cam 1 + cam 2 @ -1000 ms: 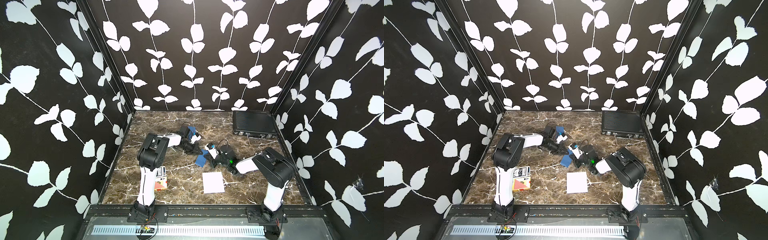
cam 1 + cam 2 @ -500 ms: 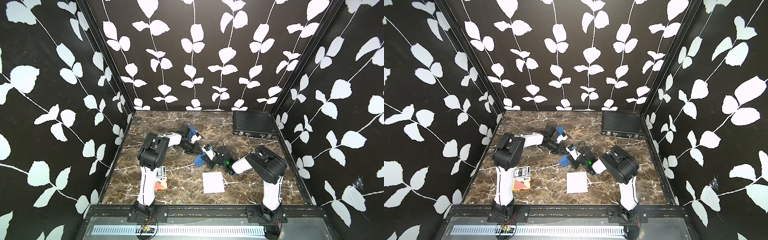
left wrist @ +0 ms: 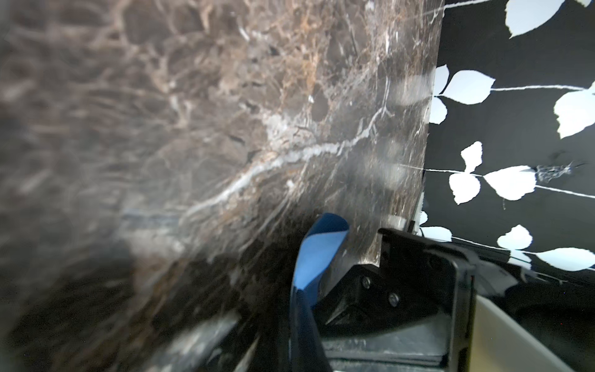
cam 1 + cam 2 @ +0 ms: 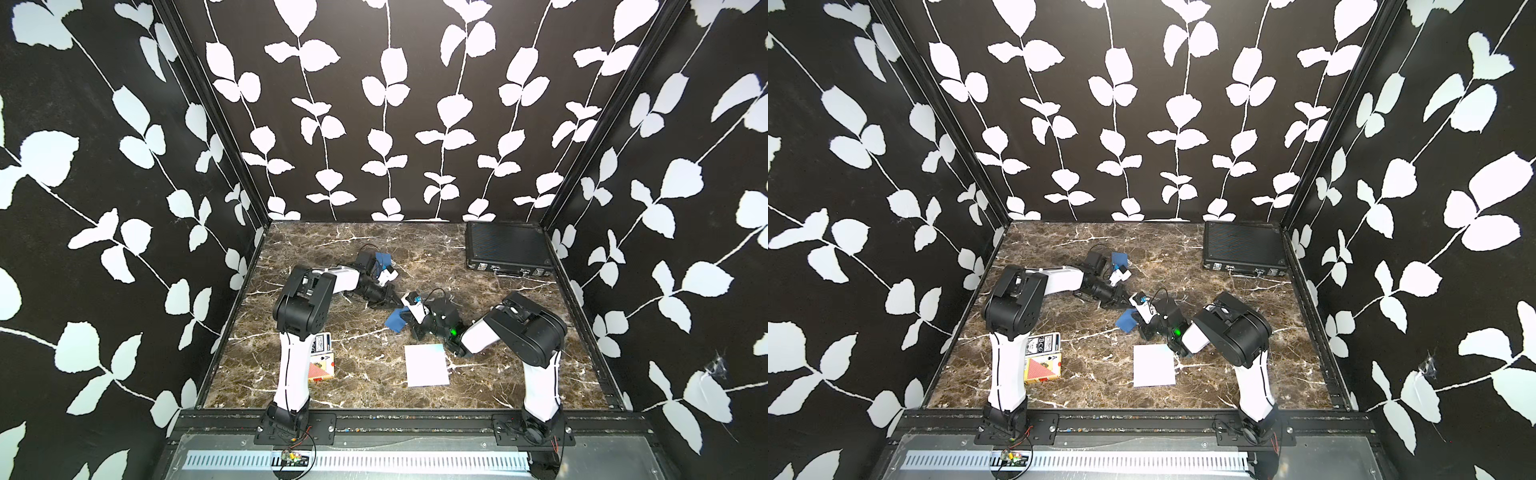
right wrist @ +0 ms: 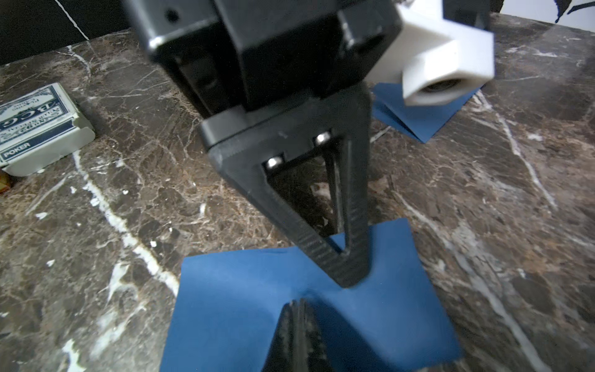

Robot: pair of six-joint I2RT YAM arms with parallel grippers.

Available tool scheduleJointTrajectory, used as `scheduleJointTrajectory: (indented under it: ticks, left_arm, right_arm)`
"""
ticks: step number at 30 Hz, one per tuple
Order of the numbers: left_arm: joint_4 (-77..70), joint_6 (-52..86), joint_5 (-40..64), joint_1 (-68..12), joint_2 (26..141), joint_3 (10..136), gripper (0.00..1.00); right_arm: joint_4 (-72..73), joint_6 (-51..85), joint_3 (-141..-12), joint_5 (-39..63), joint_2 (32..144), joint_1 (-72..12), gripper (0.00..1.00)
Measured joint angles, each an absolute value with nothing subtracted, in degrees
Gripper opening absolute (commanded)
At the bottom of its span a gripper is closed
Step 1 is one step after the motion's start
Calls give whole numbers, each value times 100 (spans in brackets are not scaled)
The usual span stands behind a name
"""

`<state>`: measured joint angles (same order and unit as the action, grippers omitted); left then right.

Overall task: Fold the square paper along the opposite sides
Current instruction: Smooth out the paper at the center of the board.

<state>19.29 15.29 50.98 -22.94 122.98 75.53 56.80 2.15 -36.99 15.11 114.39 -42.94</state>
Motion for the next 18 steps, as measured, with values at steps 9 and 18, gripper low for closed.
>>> scheduleJointTrajectory:
  ticks: [9,18]
  left_arm:
    - [1691,1691,5030,-2294,12199,7371,0]
    - [1693,1693,5002,-2296,12191,7371,0]
  right_arm:
    - [6246,351,-3361,829,11469,-4650,0]
    - [6270,344,-3249,534,11393,-4869,0]
